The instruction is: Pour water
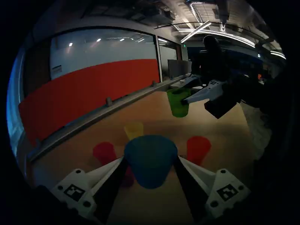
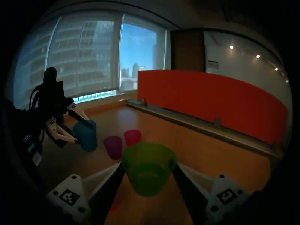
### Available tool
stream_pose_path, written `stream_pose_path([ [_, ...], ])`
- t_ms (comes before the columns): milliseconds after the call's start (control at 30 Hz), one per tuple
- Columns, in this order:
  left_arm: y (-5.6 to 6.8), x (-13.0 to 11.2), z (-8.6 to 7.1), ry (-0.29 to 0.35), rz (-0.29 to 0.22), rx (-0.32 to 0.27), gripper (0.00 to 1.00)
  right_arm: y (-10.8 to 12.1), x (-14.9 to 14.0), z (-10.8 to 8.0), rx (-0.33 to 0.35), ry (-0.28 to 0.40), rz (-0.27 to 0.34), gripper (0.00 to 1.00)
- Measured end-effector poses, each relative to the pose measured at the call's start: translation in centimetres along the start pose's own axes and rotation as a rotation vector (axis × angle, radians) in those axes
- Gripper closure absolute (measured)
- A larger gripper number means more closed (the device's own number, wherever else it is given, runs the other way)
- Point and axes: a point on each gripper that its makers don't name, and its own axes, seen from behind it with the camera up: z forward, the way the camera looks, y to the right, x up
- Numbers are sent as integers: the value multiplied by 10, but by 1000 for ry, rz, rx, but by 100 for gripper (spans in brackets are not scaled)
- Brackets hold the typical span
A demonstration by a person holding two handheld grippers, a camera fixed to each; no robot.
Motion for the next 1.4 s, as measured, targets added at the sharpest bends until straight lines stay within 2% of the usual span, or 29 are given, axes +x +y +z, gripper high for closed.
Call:
stream_pose_path([
  [267,5,-24,8,-75,6,-32,15,3,-18,6,7,-54,6,9],
  [967,-3,-72,24,-234,39,-68,14,8,-53,25,11,-157,10,9],
  [1400,0,-87,31,-266,23,-89,15,9,-71,33,14,-198,15,9],
])
